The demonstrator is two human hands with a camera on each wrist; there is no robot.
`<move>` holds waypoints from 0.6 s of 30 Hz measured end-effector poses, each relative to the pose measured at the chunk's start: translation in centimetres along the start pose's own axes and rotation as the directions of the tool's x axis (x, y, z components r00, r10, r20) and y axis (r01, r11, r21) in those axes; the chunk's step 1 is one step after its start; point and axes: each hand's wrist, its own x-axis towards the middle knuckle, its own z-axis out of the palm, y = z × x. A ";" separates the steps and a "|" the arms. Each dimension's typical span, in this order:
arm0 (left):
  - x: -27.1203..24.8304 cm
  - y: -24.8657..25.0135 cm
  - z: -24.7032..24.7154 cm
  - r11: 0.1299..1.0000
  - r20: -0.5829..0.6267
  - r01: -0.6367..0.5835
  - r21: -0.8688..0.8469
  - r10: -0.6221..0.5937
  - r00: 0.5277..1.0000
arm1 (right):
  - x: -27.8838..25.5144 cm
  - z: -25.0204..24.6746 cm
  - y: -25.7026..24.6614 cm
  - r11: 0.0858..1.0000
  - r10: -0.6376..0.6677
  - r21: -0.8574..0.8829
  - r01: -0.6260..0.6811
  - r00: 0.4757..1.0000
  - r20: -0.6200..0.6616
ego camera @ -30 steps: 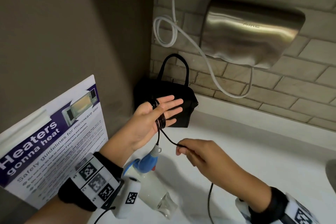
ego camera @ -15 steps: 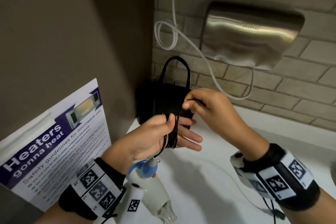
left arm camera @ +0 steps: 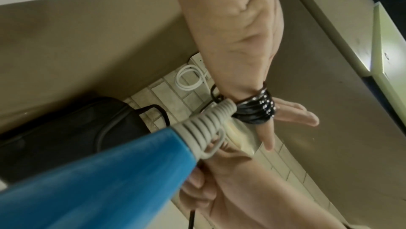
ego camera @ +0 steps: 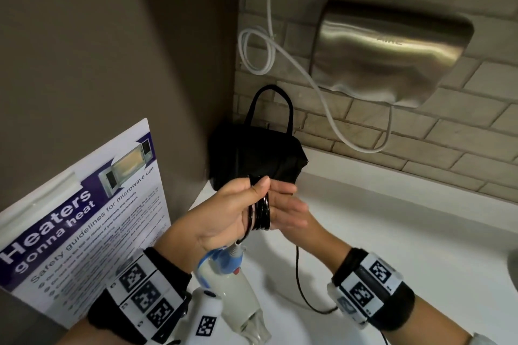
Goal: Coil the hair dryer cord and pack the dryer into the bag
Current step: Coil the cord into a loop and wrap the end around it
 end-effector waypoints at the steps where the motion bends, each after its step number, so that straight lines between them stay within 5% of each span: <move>1: 0.1 -0.1 0.0 1.000 -0.037 -0.017 -0.010 0.017 0.999 | -0.2 0.6 0.3 0.999 0.028 -0.030 -0.029 1.000 -0.011; 4: 0.5 -0.2 -0.4 0.998 -0.136 -0.067 0.000 0.066 0.989 | -1.2 2.2 1.3 0.975 0.013 -0.221 -0.011 1.000 0.006; 13: 2.0 -0.2 -1.8 0.974 -0.284 -0.145 0.177 0.191 0.939 | -6.7 1.2 -1.5 0.906 -0.011 -0.421 0.039 0.998 0.068; 18: 2.1 -0.4 -1.3 0.953 -0.273 -0.090 0.290 0.172 0.946 | -7.0 -2.2 -3.9 0.793 -0.100 -0.608 0.049 0.994 -0.050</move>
